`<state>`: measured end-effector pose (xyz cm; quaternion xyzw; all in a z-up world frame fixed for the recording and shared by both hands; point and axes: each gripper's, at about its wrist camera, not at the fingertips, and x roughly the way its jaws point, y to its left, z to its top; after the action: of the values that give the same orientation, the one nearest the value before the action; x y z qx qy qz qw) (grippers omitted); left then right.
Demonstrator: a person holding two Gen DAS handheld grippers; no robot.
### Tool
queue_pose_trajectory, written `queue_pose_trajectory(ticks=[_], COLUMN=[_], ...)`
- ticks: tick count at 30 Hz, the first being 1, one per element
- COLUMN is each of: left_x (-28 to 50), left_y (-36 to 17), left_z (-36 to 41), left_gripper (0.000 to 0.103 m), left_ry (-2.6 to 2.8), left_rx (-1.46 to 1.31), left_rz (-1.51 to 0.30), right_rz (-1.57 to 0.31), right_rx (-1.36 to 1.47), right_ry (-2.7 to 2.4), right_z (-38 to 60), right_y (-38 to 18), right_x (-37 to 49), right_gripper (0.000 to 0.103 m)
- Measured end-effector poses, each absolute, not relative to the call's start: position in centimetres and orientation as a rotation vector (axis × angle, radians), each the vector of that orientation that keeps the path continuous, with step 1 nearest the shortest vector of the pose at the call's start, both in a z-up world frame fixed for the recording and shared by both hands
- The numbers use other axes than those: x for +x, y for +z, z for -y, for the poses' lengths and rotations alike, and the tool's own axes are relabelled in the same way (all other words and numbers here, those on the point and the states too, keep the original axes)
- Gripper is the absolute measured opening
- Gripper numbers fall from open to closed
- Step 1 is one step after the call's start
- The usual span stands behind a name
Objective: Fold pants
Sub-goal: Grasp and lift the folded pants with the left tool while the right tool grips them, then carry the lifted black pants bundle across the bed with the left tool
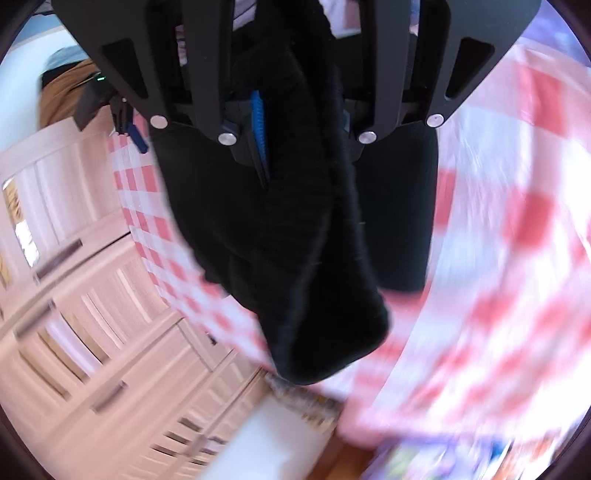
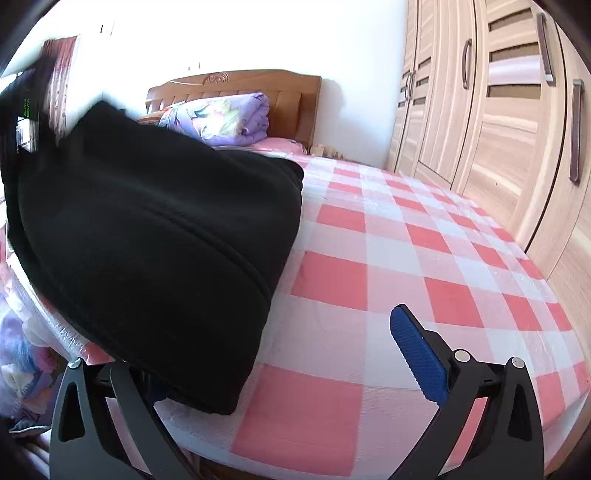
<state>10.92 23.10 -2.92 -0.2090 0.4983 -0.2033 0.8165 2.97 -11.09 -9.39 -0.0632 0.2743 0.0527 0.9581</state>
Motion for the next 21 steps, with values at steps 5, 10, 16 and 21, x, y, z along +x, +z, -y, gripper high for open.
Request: queue_pose_trajectory(ticks=[5,10,16,21], left_x=[9.9,8.7,7.3,8.3], left_y=[-6.4,-5.1,-1.4,-6.5], left_z=[-25.9,-24.9,-24.0,-25.6], left_gripper=[0.034,0.028,0.025,0.032], left_ry=[-0.528,-0.483,-0.508,-0.471], left_rx=[-0.646,-0.609,-0.507,-0.588], left_rz=[-0.924,-0.894,-0.817,-0.942], right_rz=[-0.566,-0.585,-0.535,-0.593], right_rx=[-0.131,-0.131,-0.144,-0.17], right_ry=[0.112,0.094,0.073,0.095], right_z=[11.0,10.7,10.4,9.9], right_y=[-9.6,-9.4,-8.0,-9.0], right_x=[3.1,3.2,3.2,3.4], right_gripper=[0.099,0.099,0.099,0.099])
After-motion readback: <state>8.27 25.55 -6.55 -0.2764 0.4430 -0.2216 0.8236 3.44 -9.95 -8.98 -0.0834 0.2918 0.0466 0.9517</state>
